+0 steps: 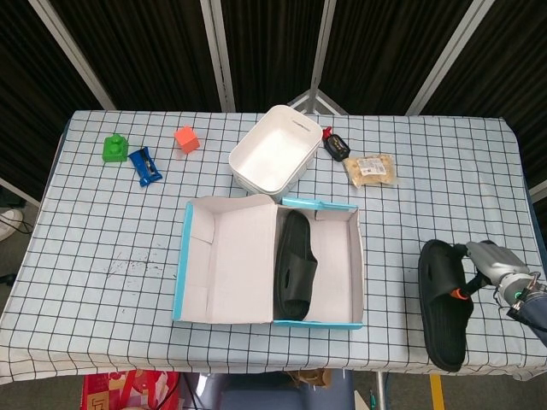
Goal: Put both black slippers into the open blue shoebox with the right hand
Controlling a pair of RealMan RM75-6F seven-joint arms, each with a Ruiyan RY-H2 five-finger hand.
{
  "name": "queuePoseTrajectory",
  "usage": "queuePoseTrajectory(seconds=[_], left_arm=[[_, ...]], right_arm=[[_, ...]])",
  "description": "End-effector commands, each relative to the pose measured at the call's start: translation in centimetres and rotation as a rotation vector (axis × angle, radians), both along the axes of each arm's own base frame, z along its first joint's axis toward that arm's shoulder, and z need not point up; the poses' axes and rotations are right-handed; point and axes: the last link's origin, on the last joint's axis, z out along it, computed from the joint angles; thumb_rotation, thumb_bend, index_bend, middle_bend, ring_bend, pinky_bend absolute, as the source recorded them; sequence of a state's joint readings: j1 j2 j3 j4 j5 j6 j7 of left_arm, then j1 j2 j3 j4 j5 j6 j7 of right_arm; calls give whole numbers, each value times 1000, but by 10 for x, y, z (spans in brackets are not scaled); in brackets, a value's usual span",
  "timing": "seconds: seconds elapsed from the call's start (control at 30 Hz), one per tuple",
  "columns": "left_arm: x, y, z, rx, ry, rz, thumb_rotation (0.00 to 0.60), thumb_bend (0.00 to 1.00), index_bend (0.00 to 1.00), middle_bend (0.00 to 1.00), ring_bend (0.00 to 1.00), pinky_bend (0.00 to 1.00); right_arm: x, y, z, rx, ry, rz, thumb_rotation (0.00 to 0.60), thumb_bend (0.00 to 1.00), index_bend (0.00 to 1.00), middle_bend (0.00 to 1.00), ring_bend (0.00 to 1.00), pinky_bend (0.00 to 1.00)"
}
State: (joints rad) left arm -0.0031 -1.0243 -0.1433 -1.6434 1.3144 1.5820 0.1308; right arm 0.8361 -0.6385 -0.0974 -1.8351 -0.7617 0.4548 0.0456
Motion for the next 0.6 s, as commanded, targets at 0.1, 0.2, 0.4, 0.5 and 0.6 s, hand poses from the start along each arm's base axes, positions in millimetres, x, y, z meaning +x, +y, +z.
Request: queuePoseTrajectory(seconds=[0.1, 0.2, 0.4, 0.5, 0.6], left_arm=[[0, -1, 2, 0, -9, -6, 600, 370, 30, 0, 0, 30], [0, -2, 4, 2, -18, -10, 600, 369, 30, 0, 0, 30], [0, -3, 6, -2, -32, -17, 600, 370, 30, 0, 0, 30], [0, -4, 7, -2, -37, -18, 600, 370, 30, 0, 0, 30], [-1, -4, 7, -6, -40, -17, 600, 369, 30, 0, 0, 30]], right_arm=[[49, -4, 9, -221, -242, 136, 600, 389, 549, 441, 215, 27], [64, 0, 3, -306, -411, 221, 600, 390, 558, 441, 215, 27], [76, 2, -20, -394, -591, 417, 600, 389, 559, 441, 215, 27], [87, 0, -33, -427, -649, 498, 600, 389, 565, 441, 215, 27], [100, -5, -45, -467, -694, 567, 600, 389, 581, 441, 215, 27]])
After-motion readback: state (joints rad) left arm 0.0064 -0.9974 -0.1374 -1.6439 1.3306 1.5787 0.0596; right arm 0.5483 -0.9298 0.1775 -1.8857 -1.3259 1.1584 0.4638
